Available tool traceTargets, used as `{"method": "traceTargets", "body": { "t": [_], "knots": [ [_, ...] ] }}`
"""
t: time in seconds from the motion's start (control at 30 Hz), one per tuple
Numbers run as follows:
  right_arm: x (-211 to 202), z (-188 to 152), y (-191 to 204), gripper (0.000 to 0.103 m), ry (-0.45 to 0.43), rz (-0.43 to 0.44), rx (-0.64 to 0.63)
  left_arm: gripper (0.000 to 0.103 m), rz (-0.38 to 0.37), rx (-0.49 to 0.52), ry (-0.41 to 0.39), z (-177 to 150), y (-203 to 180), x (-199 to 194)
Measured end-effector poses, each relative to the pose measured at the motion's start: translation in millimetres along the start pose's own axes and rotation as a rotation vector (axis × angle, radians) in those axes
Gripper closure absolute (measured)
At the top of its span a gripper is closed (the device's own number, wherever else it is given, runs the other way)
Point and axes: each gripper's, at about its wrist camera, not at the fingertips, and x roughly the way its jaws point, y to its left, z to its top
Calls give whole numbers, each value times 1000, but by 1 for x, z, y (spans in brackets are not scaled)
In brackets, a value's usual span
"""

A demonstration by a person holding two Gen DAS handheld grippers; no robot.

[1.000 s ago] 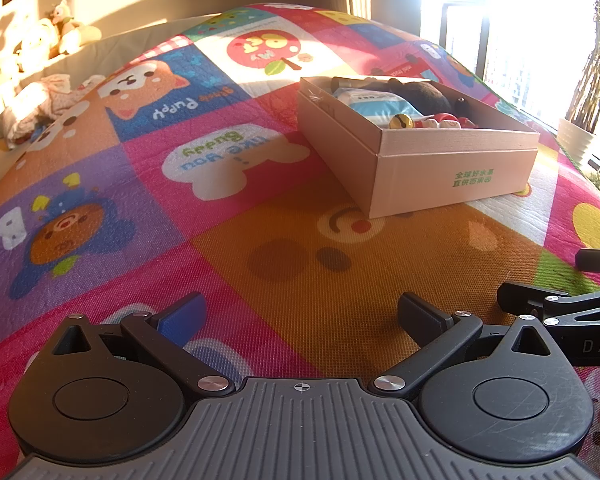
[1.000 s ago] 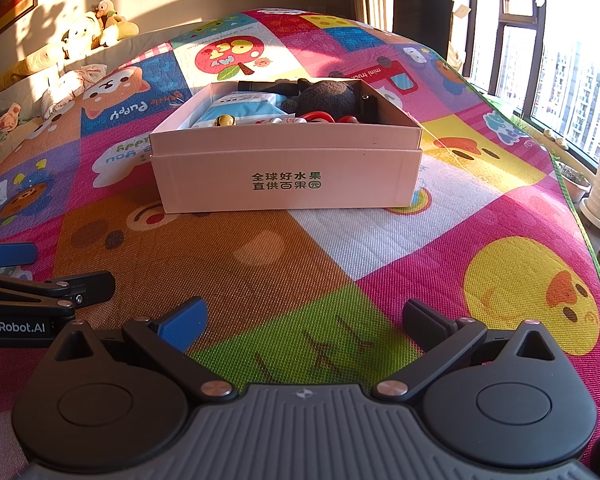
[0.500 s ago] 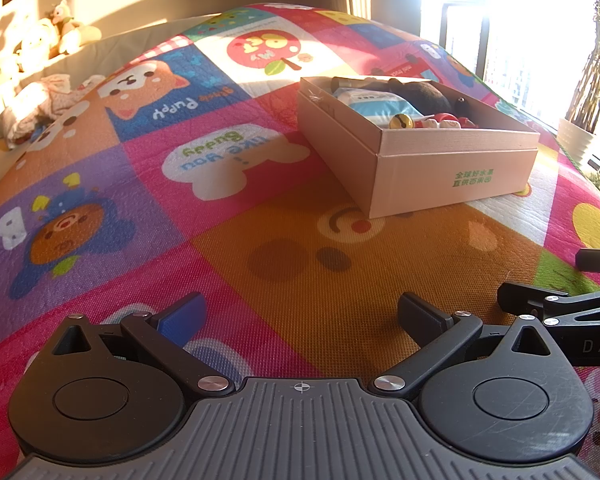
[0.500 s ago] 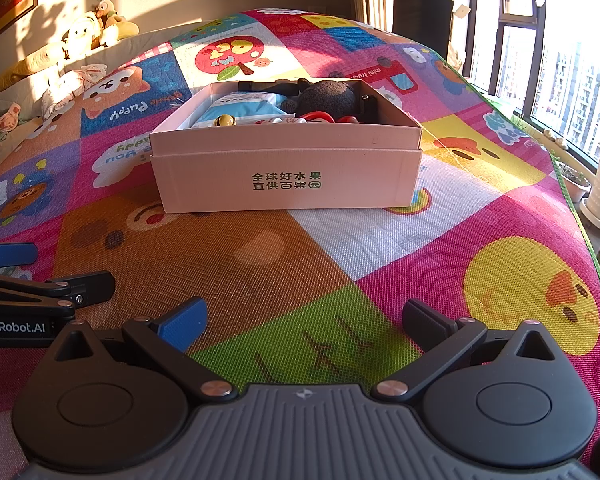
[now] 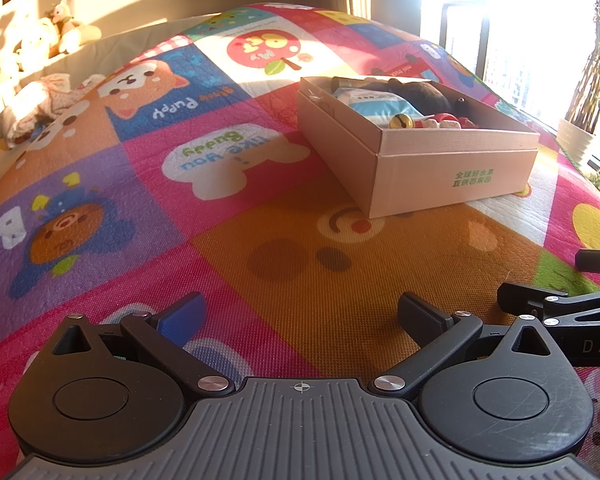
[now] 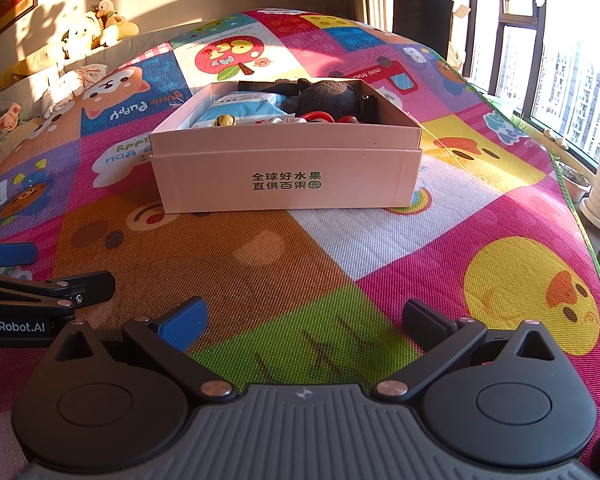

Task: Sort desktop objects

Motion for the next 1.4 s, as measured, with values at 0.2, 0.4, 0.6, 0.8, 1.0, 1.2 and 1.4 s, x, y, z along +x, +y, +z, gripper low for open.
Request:
{"method": "traceTargets", "body": {
  "t": [0.2,0.4,0.6,0.8,1.0,1.2,1.4],
  "knots": [
    [0,0,0,0,0,0,1,0,-1,-1,0,0,1,0],
    [0,0,0,0,0,-1,-1,0,-15,3,4,1,8,0],
    [0,0,0,0,0,0,0,0,-28,19,54,5,6,-1],
    [1,0,0,0,0,-1,-1,0,-15,-2,48,2,4,-3],
    [1,0,0,0,0,0,-1,0,-3,-6,31,1,2,-4],
    [1,0,0,0,0,-1,-1,0,-4,-7,30,1,2,-4],
    [1,0,0,0,0,-1,-1,0,-4,-7,30,1,2,-4]
  ]
}}
